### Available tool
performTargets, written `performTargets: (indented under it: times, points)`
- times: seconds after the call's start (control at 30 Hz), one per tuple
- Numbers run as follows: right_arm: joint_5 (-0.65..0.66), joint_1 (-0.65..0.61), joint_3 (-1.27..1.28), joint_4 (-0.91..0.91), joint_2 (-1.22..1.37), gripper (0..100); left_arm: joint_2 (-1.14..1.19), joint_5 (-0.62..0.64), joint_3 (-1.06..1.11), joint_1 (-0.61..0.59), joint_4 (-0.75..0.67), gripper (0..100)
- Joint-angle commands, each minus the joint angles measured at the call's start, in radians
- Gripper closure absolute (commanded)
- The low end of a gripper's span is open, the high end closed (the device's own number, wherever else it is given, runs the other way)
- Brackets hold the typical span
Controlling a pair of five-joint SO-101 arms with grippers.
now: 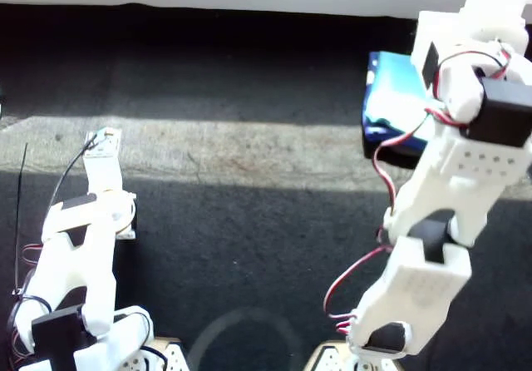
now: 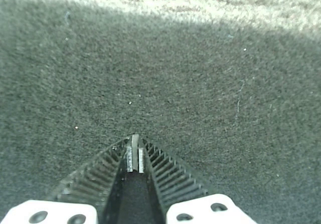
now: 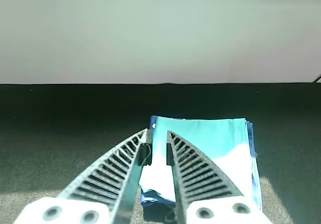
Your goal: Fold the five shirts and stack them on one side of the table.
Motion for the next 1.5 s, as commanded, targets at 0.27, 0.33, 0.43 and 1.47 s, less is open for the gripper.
performTargets:
  times: [0.27, 0.33, 0.43, 1.47]
  points:
    - [-0.012, -0.145, 0.975, 0.002, -0.654, 94.3, 0.002, -0.003, 0.002, -0.002, -0.032, 99]
    - [-0.012, -0.180, 1.198, -0.025, -0.697, 94.7, 0.002, -0.003, 0.002, -0.002, -0.032, 99]
    - [-0.009, -0.226, 1.557, -0.179, -0.769, 99.5, 0.002, -0.003, 0.002, -0.002, -0.032, 99]
    - [-0.012, -0.262, 3.008, -1.442, -1.188, 98.2, -0.433, -0.002, -0.001, -0.021, 0.192, 99]
